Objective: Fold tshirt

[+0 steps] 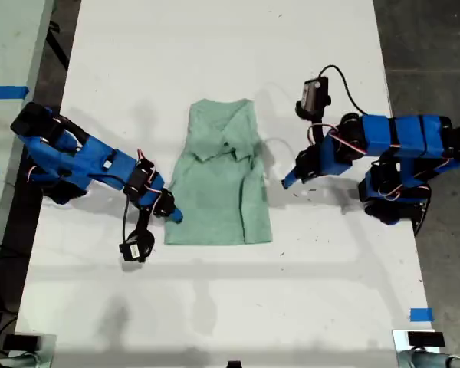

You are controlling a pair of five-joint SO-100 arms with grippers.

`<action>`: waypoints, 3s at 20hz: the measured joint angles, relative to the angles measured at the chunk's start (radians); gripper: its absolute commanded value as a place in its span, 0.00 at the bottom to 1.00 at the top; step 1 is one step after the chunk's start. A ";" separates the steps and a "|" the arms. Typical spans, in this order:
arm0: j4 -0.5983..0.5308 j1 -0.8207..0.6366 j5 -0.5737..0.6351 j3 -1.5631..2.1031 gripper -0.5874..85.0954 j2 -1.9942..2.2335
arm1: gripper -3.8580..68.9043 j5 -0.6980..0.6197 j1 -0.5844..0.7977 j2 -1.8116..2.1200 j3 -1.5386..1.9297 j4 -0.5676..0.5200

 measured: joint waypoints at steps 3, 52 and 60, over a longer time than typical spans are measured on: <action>-0.063 -0.002 0.011 0.000 0.01 -0.018 | 0.31 0.009 -0.002 0.041 0.034 -0.011; 0.103 0.103 -0.135 -0.563 0.33 -0.184 | 0.42 0.071 -0.279 -0.940 -0.787 -0.109; 0.023 0.127 -0.186 -0.403 0.33 -0.104 | 0.42 0.080 -0.282 -0.942 -0.787 -0.106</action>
